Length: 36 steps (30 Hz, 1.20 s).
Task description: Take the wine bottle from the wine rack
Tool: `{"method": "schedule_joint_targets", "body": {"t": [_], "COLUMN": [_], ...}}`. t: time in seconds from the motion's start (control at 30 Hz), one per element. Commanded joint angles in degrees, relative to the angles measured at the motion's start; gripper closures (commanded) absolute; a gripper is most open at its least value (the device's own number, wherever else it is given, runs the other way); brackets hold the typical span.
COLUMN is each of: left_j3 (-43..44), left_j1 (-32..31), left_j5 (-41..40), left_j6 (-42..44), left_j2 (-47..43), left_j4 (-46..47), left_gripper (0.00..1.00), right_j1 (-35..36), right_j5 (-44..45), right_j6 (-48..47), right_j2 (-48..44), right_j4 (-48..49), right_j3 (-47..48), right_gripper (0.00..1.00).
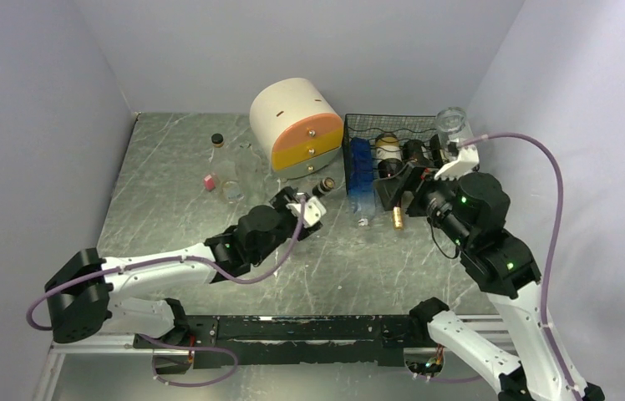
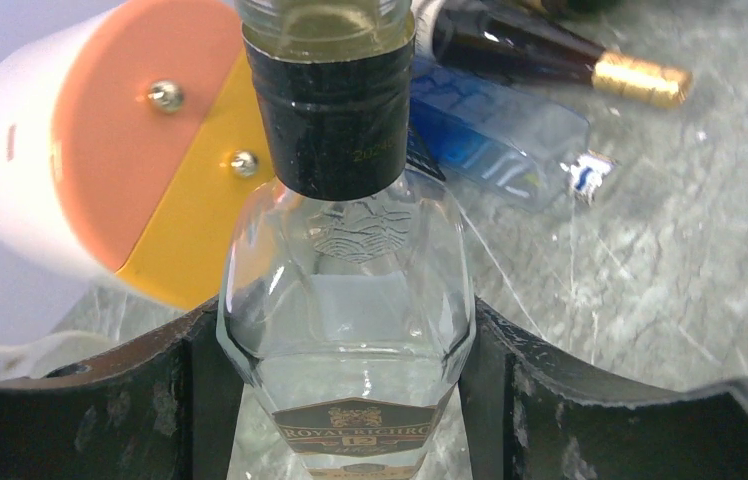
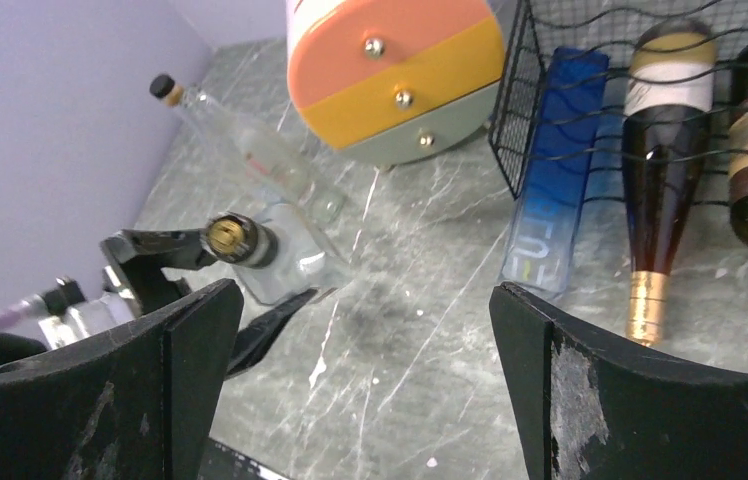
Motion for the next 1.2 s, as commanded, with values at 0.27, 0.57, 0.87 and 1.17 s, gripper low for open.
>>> {"method": "schedule_joint_targets", "body": {"t": [0.27,0.57,0.87,1.17], "left_j3": [4.5,-4.0,-9.3,-2.8], "left_j1": [5.6,19.8,39.6,56.1], "left_j5": [-2.9,-6.9,-15.7,-3.4], "left_j6": [-22.5,-33.1,-36.4,-45.4], "left_j2": [-8.8,-24.9,-32.3,-15.4], "left_j4": [-0.1,-16.2,-17.1,-7.3], "left_gripper": [0.93,0.93,0.93,0.93], "right_j1": [0.2,0.2,0.2,0.2], "right_j5": [5.8,7.2,6.7,4.9], "right_j6": [0.1,-1.4,-4.6,-4.4], "right_j2": [-1.9,-5.3,-4.3,-4.8], "right_j4": [2.3,5.9,8.0,8.2], "right_j3": [-2.8,-9.7,-10.5,-11.2], "right_gripper": [0.00,0.00,0.00,0.00]}}
